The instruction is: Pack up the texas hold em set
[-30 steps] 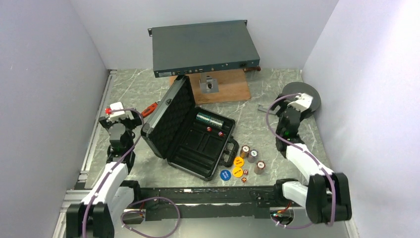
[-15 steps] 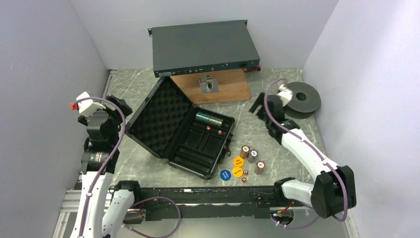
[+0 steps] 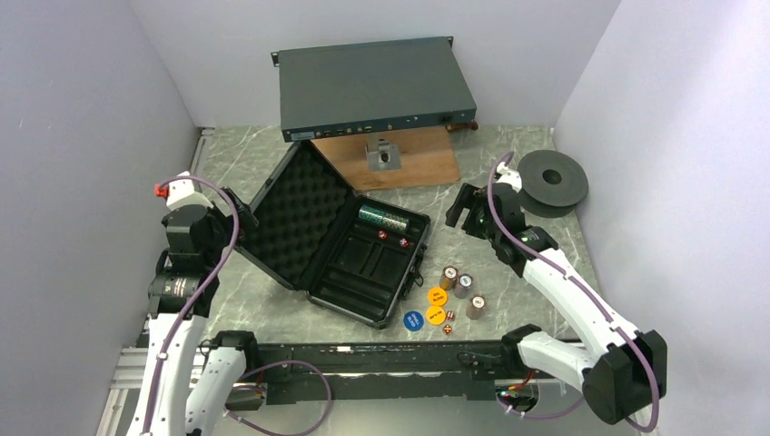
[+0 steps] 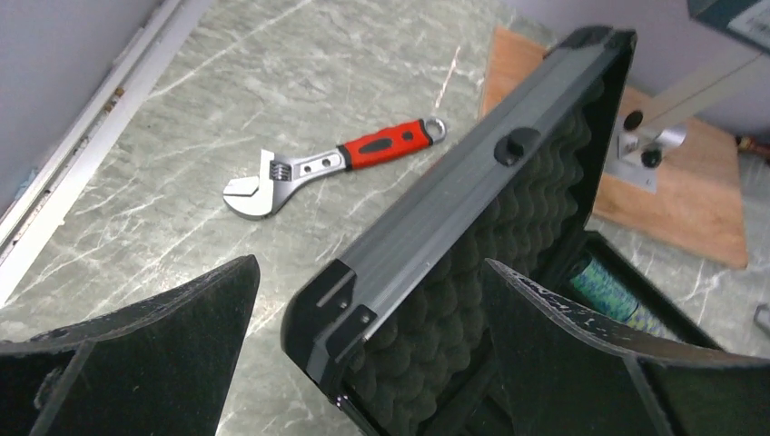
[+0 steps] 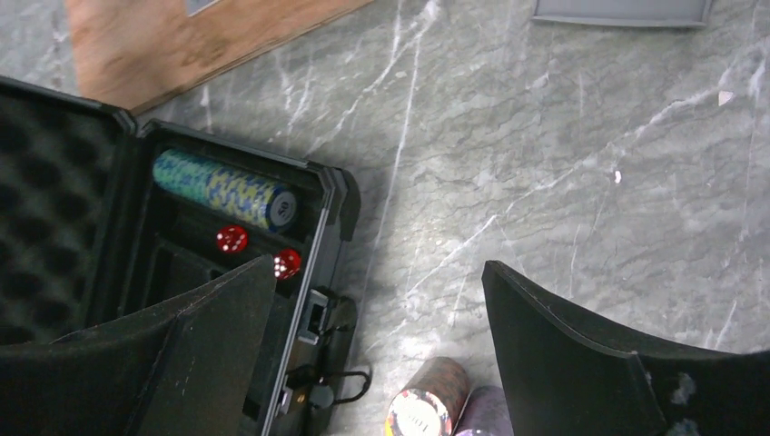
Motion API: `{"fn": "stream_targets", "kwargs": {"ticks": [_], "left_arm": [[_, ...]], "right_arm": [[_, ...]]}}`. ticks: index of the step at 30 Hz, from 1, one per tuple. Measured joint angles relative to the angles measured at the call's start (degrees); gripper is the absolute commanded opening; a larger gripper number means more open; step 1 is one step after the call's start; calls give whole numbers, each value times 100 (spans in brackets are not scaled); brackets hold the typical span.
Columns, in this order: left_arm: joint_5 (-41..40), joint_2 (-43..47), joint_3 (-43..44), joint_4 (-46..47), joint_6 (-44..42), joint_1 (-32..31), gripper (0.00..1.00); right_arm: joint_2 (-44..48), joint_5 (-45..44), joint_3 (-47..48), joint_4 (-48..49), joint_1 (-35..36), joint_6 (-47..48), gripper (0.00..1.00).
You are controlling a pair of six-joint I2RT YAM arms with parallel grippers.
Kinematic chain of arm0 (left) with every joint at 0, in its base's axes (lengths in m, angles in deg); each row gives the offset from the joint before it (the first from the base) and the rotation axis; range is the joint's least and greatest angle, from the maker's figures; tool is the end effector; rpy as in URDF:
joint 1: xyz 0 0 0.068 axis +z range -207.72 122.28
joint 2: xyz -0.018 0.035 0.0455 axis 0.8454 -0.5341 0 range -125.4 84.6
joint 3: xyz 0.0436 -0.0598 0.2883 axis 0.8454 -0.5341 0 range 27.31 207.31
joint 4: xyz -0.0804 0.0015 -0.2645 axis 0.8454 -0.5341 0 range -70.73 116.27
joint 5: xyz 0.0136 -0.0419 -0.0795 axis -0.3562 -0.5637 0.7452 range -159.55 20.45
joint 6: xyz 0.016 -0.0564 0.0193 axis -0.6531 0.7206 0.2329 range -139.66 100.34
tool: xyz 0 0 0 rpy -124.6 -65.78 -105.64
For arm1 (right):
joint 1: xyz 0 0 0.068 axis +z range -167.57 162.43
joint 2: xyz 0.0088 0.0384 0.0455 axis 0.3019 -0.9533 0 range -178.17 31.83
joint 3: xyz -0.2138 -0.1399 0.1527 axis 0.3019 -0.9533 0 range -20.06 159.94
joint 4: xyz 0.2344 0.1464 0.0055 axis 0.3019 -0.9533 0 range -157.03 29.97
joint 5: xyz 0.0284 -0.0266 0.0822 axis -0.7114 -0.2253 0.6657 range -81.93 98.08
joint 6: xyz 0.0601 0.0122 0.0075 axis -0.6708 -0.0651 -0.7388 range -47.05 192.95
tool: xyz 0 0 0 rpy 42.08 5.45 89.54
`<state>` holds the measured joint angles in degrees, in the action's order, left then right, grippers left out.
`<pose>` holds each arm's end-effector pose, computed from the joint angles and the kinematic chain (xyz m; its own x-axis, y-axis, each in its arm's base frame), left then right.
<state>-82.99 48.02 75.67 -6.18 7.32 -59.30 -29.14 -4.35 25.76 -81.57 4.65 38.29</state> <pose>0.1425 0.0069 0.3560 -0.2280 -0.4351 -0.8711 -0.3298 0.8762 -0.3513 0.2286 0.0826 0.2850 -0.5742 0.3654 -0.7327 0.1421 0.9258 0.3504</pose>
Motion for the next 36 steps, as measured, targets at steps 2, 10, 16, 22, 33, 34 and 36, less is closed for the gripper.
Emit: {"fn": "stream_targets", "kwargs": {"ticks": [2, 10, 16, 22, 33, 34, 36], "left_arm": [[153, -90, 35, -92, -129, 0, 96], [1360, -267, -70, -168, -896, -177, 82], [964, -662, 212, -146, -1237, -1609, 75], [765, -1182, 382, -205, -1215, -2562, 93], [90, -1316, 1091, -927, -1104, -2927, 100], [-52, -1316, 1172, -951, -1102, -2955, 99], [-385, -1320, 1274, -988, -1099, -2990, 98]], "right_arm": [[197, 90, 33, -105, 0, 31, 88], [474, 671, 37, -577, 101, 125, 74], [306, 907, 149, -1143, 319, 179, 73], [306, 769, 146, -1757, 369, 74, 79], [177, 638, 125, -1904, 376, 59, 71], [98, 623, 125, -1873, 376, 59, 70], [-90, 586, 125, -1784, 376, 61, 64]]}}
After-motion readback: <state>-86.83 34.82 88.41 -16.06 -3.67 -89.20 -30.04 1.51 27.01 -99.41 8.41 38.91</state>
